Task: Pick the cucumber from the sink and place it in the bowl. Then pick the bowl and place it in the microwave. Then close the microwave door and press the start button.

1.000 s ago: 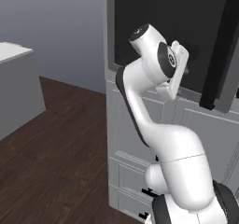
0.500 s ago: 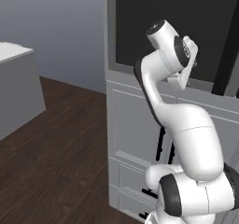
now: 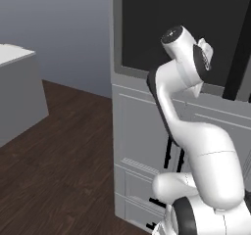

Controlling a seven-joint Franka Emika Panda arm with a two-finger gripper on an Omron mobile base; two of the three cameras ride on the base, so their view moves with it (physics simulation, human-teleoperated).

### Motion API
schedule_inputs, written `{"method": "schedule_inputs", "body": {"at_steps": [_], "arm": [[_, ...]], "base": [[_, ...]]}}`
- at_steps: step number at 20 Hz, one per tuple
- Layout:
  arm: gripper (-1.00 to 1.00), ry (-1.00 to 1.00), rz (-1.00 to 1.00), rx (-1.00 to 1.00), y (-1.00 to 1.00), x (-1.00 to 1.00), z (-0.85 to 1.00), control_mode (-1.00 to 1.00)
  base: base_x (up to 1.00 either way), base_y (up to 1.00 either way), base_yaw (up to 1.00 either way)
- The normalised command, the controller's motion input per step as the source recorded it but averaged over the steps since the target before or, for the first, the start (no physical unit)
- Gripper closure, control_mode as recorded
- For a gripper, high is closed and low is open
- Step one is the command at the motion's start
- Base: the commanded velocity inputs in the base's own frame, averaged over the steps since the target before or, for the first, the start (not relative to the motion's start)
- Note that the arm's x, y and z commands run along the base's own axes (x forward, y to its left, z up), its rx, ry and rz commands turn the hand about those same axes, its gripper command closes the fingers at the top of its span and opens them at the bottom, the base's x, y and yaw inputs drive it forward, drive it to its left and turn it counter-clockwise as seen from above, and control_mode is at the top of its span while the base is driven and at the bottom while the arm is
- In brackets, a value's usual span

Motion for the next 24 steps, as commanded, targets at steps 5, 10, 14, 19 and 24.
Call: {"method": "schedule_inputs", "body": {"at_steps": [5, 10, 14, 19, 24], "arm": [[-1.00, -0.06, 0.03, -0.01, 0.00, -0.93, 0.46, -1.00], [1.00, 0.28, 0.06, -0.22, 0.09, -0.74, 0.22, -1.00], [1.00, 0.24, 0.13, -0.26, -0.03, -0.84, 0.19, -1.00], [1.00, 0.02, 0.31, -0.19, -0.35, -0.84, 0.03, -1.00], [1.00, 0.19, 0.39, -0.26, -0.30, -0.70, 0.01, -1.00]], "base": [[0.00, 0.00, 0.00], [0.00, 0.00, 0.00], [0.00, 0.00, 0.00], [0.00, 0.00, 0.00], [0.00, 0.00, 0.00]]}}
